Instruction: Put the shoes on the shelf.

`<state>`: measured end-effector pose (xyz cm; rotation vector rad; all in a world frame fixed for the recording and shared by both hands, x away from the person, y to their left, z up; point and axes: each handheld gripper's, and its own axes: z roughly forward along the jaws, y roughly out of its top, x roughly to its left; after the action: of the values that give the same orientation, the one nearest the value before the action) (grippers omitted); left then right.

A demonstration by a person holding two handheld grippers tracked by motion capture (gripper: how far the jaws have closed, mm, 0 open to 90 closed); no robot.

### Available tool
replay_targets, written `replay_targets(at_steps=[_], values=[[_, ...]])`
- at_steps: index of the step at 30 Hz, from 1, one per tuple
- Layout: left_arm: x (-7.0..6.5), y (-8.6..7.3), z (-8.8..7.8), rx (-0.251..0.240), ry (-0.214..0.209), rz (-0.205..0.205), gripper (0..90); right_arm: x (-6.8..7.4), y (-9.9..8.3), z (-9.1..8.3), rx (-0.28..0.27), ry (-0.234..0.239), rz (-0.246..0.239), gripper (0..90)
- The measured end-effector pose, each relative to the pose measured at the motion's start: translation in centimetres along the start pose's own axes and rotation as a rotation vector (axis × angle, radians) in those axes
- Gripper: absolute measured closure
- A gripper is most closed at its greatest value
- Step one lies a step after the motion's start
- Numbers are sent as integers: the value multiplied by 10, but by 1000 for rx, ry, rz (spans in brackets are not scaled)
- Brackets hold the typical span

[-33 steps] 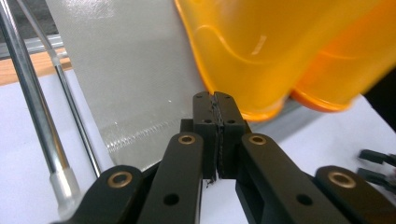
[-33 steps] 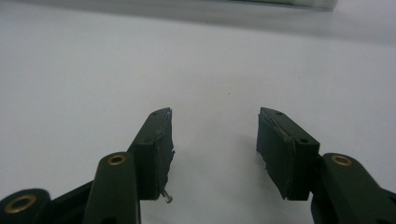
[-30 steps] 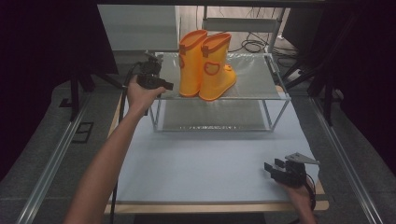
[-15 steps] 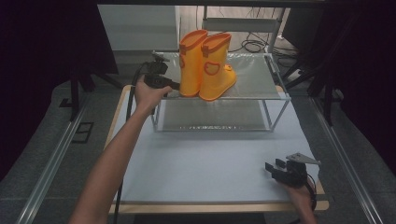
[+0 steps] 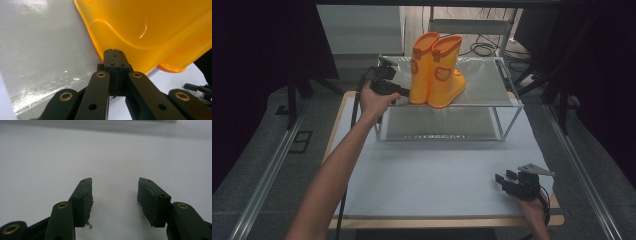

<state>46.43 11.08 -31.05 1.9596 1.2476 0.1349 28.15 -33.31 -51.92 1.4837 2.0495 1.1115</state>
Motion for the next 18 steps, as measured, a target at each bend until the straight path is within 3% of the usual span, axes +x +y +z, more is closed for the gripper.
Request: replay_targets(at_steps=[10,18], values=[[-28,6,7,17,-37,50,900,2,1,-1,-3,10,1,453],[-43,8,15,18,-79,52,900,3,1,0,-3,13,-3,453]])
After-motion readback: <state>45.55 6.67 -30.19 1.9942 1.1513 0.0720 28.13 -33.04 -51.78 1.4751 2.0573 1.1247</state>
